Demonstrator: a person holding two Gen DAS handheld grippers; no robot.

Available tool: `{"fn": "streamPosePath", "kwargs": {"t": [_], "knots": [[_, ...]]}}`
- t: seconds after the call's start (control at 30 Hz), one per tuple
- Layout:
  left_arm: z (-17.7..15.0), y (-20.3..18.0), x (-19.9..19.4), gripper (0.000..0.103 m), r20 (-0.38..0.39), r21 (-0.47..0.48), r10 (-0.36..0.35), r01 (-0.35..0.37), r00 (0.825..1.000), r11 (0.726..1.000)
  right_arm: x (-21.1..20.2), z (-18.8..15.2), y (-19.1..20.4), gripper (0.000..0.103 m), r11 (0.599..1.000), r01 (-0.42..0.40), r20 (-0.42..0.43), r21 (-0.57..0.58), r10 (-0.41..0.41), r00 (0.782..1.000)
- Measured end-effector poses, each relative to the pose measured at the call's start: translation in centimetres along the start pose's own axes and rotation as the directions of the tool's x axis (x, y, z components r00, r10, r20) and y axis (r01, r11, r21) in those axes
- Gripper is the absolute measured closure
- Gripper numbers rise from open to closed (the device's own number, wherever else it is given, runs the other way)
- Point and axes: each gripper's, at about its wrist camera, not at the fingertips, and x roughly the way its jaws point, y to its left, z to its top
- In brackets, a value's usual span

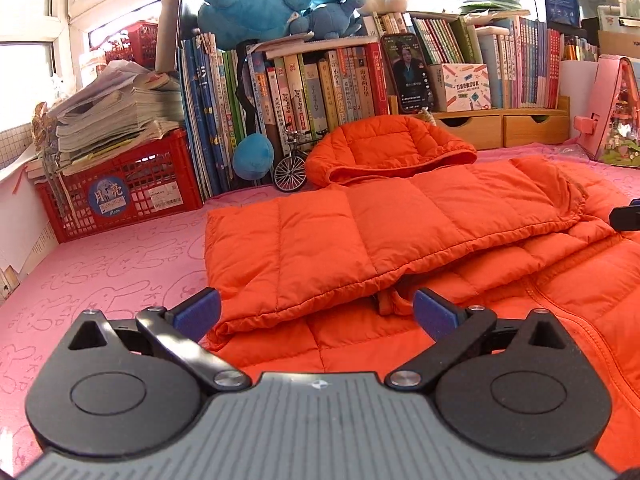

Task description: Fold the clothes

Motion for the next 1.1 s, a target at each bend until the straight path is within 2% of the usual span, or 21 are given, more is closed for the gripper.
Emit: {"fn": "streamPosePath", "kwargs": {"t": [0.1, 0.17, 0.23, 0.3, 0.4, 0.5, 0.6, 0.77, 0.83, 0.9, 0.97, 1.0, 1.03, 1.1], "knots": [[-0.1, -0.9, -2.1, 0.0, 0.055, -0.027, -0.017, 0.019, 0.998, 0.999, -1.6, -1.7, 2.5, 0.036, 0.988, 0.071, 0.056, -0.14, -0.064, 0.996], [0.0, -2.4, -2.5, 0.0, 0.069, -0.037, 0.027, -0.024, 0.997, 0.999, -1.9, -2.6, 5.3, 0.036, 0.963, 0.13, 0.115, -0.234, -0.106, 0.988], [-0.8, -3.3, -2.6, 0.0, 0.053, 0.002, 0.076, -0.076, 0.996, 0.997, -1.8, -3.4, 7.9, 0.036, 0.931, 0.17, 0.151, -0.325, -0.126, 0.98], [-2.0, -4.1, -2.8, 0.001, 0.037, 0.05, 0.123, -0.125, 0.992, 0.991, -2.0, -4.5, 10.2, 0.033, 0.895, 0.168, 0.161, -0.412, -0.11, 0.981], [-3.6, -5.2, -3.0, 0.001, 0.017, 0.124, 0.194, -0.194, 0.981, 0.973, -2.3, -6.6, 12.4, 0.03, 0.849, 0.127, 0.128, -0.513, -0.07, 0.989], [-5.1, -5.9, -3.2, 0.001, 0.005, 0.182, 0.257, -0.253, 0.966, 0.95, -2.6, -8.2, 12.2, 0.031, 0.834, 0.156, 0.134, -0.529, -0.099, 0.986], [-5.8, -4.3, -3.4, 0.001, 0.004, 0.16, 0.282, -0.279, 0.96, 0.947, -3.1, -8.5, 10.0, 0.03, 0.854, 0.198, 0.133, -0.482, -0.152, 0.979], [-6.3, -3.3, -3.7, 0.001, 0.029, 0.18, 0.303, -0.303, 0.953, 0.936, -4.9, -9.7, 4.8, 0.028, 0.818, 0.373, 0.213, -0.438, -0.309, 0.927], [-6.4, -3.6, -3.8, 0.0, 0.051, 0.205, 0.315, -0.319, 0.948, 0.925, -5.4, -9.7, 2.8, 0.025, 0.83, 0.406, 0.207, -0.381, -0.352, 0.913], [-6.6, -3.4, -3.9, 0.0, 0.06, 0.214, 0.335, -0.34, 0.94, 0.916, -5.8, -9.8, 0.9, 0.023, 0.819, 0.46, 0.213, -0.345, -0.409, 0.887], [-6.8, -2.9, -3.9, 0.0, 0.064, 0.213, 0.359, -0.365, 0.931, 0.906, -6.2, -9.7, -1.2, 0.014, 0.823, 0.495, 0.194, -0.28, -0.457, 0.868], [-6.9, -2.2, -3.8, 0.0, 0.058, 0.205, 0.38, -0.384, 0.923, 0.9, -6.4, -9.6, -2.4, 0.014, 0.829, 0.506, 0.171, -0.237, -0.477, 0.862], [-7.0, -1.6, -3.8, 0.0, 0.049, 0.196, 0.405, -0.407, 0.913, 0.892, -6.7, -9.6, -3.3, 0.014, 0.817, 0.533, 0.168, -0.219, -0.507, 0.846], [-7.0, 0.4, -4.0, 0.0, 0.009, 0.144, 0.409, -0.406, 0.912, 0.902, -7.2, -9.8, -4.9, 0.014, 0.776, 0.6, 0.167, -0.195, -0.576, 0.8]]}}
